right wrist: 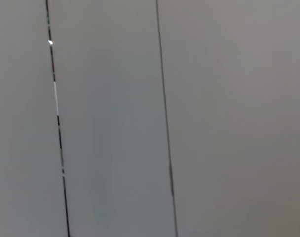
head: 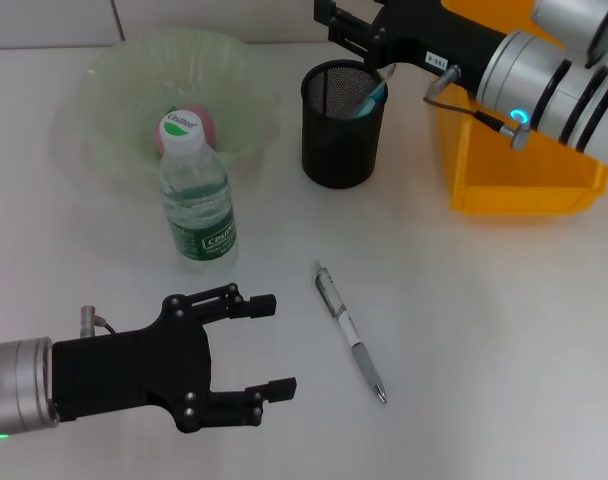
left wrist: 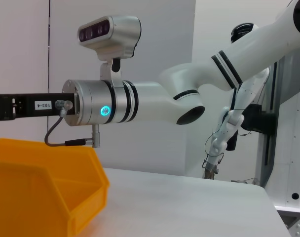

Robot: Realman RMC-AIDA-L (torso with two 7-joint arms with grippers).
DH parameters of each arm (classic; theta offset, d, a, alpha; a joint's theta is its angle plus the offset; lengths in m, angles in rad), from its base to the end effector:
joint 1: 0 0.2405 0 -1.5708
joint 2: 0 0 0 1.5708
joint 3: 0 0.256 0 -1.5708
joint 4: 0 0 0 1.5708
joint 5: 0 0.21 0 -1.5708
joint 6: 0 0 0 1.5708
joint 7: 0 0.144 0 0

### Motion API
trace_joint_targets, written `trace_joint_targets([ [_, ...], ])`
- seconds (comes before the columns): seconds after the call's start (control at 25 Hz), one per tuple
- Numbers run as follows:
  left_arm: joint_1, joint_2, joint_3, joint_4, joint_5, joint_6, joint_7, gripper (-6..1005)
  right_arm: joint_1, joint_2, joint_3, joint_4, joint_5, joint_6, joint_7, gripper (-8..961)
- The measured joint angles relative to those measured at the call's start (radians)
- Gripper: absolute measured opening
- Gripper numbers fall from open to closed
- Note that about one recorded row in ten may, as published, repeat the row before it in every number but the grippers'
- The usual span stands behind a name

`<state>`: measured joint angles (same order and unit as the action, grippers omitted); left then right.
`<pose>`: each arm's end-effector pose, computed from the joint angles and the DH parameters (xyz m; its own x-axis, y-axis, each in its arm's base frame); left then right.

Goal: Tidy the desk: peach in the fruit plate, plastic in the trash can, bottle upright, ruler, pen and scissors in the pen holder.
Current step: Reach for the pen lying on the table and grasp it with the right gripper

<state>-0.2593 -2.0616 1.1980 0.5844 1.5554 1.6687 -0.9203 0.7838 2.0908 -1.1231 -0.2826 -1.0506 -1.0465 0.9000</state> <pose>-0.2743 0.2327 -0.0390 0.7894 0.0820 0.6084 0.1736 -0.9804 -0.0931 0.1790 0.4204 -0.0454 0.7015 -0.0567 -0.7104 -0.4939 -0.7572 -0.4274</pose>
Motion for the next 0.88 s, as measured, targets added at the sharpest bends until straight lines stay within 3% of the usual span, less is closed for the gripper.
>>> trace_joint_targets([
  [0.12,0.005,0.000,0.000,0.000,-0.001,0.005,-0.002,811,-0.050,0.000,0.005,-0.046,0.000,-0.093,0.011,543],
  [0.24,0.007,0.000,-0.001,0.000,-0.003,0.011,-0.009,811,-0.151,-0.004,-0.003,-0.174,-0.005,-0.193,0.121,552],
  [0.28,0.008,0.000,-0.001,0.000,-0.004,0.020,-0.011,811,-0.242,-0.010,-0.015,-0.314,-0.043,-0.214,0.288,564],
  [0.32,0.008,0.000,-0.001,0.000,-0.004,0.020,-0.011,811,-0.242,-0.010,-0.015,-0.314,-0.043,-0.214,0.288,576],
  [0.36,0.008,0.000,-0.001,0.000,-0.005,0.023,-0.011,811,-0.289,-0.012,-0.019,-0.392,-0.082,-0.216,0.386,588],
  [0.4,0.008,0.000,-0.002,0.000,-0.007,0.028,-0.012,811,-0.373,-0.012,-0.022,-0.565,-0.206,-0.225,0.550,600],
  [0.44,0.008,0.000,-0.002,0.000,-0.007,0.028,-0.012,811,-0.373,-0.012,-0.022,-0.565,-0.206,-0.225,0.550,633],
  [0.48,0.005,0.000,-0.002,0.000,-0.007,0.032,-0.012,811,-0.438,-0.010,-0.018,-0.736,-0.375,-0.255,0.724,667],
  [0.52,0.005,0.000,-0.002,0.000,-0.007,0.032,-0.012,811,-0.438,-0.010,-0.018,-0.736,-0.375,-0.255,0.724,700],
  [0.64,0.000,-0.001,-0.002,0.000,-0.005,0.031,-0.007,811,-0.462,-0.008,-0.003,-0.918,-0.643,-0.367,1.007,800],
  [0.68,-0.001,-0.002,-0.001,0.000,-0.004,0.030,-0.003,811,-0.442,-0.008,0.000,-1.020,-0.810,-0.467,1.199,806],
  [0.72,-0.001,-0.002,-0.001,0.000,-0.004,0.030,-0.003,811,-0.442,-0.008,0.000,-1.020,-0.810,-0.467,1.199,812],
  [0.84,-0.001,-0.002,-0.001,0.000,-0.005,0.027,-0.002,811,-0.382,-0.008,-0.028,-1.137,-1.021,-0.581,1.451,831],
  [0.88,0.001,-0.001,-0.003,0.000,-0.004,0.020,-0.001,811,-0.326,-0.008,-0.078,-1.181,-1.141,-0.629,1.578,837],
])
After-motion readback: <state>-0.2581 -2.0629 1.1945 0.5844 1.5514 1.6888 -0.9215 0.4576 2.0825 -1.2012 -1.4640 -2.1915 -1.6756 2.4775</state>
